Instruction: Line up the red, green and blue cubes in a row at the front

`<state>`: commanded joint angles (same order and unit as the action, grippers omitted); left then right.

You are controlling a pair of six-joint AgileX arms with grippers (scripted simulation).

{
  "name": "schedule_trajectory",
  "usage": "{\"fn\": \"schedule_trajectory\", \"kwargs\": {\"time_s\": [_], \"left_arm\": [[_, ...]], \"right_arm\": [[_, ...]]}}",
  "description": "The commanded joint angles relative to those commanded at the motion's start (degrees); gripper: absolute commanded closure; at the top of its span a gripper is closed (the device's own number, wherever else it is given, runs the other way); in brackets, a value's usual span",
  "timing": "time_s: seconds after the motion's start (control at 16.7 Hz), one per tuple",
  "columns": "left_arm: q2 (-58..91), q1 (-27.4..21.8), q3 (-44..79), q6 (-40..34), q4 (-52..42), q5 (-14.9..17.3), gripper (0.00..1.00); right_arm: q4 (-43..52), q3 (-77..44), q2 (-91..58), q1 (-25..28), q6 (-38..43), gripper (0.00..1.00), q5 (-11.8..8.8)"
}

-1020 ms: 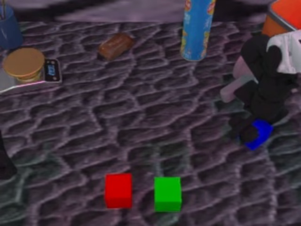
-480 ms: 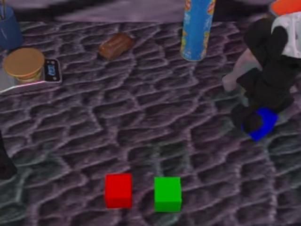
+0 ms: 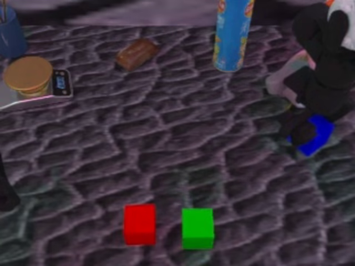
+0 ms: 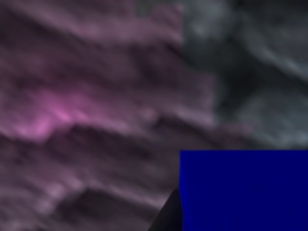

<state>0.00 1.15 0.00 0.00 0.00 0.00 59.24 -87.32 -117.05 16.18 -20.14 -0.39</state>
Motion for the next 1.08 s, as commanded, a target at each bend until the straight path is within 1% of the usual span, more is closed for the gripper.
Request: {"fn": "schedule_trajectory", "kwargs": {"time_s": [0.18,0.36,0.54,0.9,1.08], "left_arm": [[0.0,0.0,0.0,0.0,0.0,0.0,0.0],[0.0,0.0,0.0,0.0,0.0,0.0,0.0],[0.0,0.0,0.0,0.0,0.0,0.0,0.0],[0.0,0.0,0.0,0.0,0.0,0.0,0.0],[0.0,0.0,0.0,0.0,0.0,0.0,0.0]], "right_arm": [[0.0,0.3,0.5,0.9,2.0,1.0,0.0],[0.0,2.0,2.3,4.2,9.0,1.0,0.2],[0.2,4.9,4.7,9.0,20.3,1.0,0.5],[0.3,12.0,11.1,19.7,47.8,1.0,1.0],[0.1,14.9,14.1,24.0,57.9,1.0,1.3]]}}
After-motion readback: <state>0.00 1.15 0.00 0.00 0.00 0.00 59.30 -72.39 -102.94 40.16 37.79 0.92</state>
